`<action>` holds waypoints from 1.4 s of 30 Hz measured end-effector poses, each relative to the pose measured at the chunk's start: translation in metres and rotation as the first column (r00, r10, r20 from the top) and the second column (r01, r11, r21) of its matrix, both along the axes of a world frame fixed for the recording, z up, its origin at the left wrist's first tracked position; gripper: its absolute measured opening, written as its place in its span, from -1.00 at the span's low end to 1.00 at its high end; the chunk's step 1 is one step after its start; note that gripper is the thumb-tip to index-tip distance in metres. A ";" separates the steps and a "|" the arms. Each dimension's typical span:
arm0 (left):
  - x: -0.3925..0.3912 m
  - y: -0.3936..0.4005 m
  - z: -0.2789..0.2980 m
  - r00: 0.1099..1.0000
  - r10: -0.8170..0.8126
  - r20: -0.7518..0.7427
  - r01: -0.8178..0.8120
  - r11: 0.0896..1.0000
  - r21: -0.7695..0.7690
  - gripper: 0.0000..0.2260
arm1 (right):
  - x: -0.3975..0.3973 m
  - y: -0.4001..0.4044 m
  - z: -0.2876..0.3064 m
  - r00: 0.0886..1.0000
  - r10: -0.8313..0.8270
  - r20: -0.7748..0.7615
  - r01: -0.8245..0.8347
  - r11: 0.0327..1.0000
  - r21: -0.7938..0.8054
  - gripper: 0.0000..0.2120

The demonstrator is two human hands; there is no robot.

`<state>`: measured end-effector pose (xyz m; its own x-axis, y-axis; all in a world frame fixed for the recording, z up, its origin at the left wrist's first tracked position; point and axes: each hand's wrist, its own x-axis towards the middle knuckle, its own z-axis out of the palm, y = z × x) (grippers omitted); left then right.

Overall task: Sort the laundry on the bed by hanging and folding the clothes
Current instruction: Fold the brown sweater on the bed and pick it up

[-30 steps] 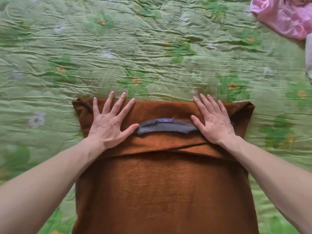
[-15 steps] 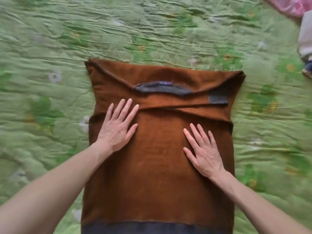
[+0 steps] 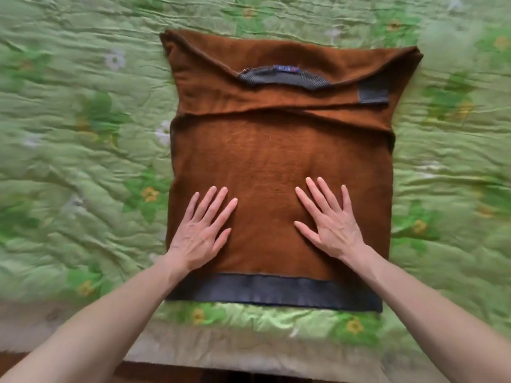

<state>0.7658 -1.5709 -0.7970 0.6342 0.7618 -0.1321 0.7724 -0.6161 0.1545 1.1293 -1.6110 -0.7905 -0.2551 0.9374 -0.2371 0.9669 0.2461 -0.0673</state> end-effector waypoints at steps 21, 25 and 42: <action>-0.035 -0.062 0.044 0.803 -0.543 -0.243 0.491 0.836 -0.246 -0.05 | 0.067 -0.150 0.033 0.950 0.311 0.005 -0.296 0.911 -0.288 -0.10; -0.035 -0.060 0.048 0.857 -0.481 -0.185 0.446 0.872 -0.200 -0.29 | 0.061 -0.149 0.041 0.963 0.271 0.008 -0.260 0.932 -0.253 -0.21; -0.035 0.089 0.125 0.995 0.063 -0.077 -0.099 0.639 -0.763 -0.93 | 0.114 -0.057 0.109 0.658 -0.658 -0.366 0.342 0.695 -0.633 -0.46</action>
<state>0.7311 -1.4823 -0.6723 0.5552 0.4253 -0.7148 0.8299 -0.2267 0.5097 1.2429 -1.6681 -0.6814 -0.0067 0.7497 -0.6617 0.6755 -0.4845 -0.5558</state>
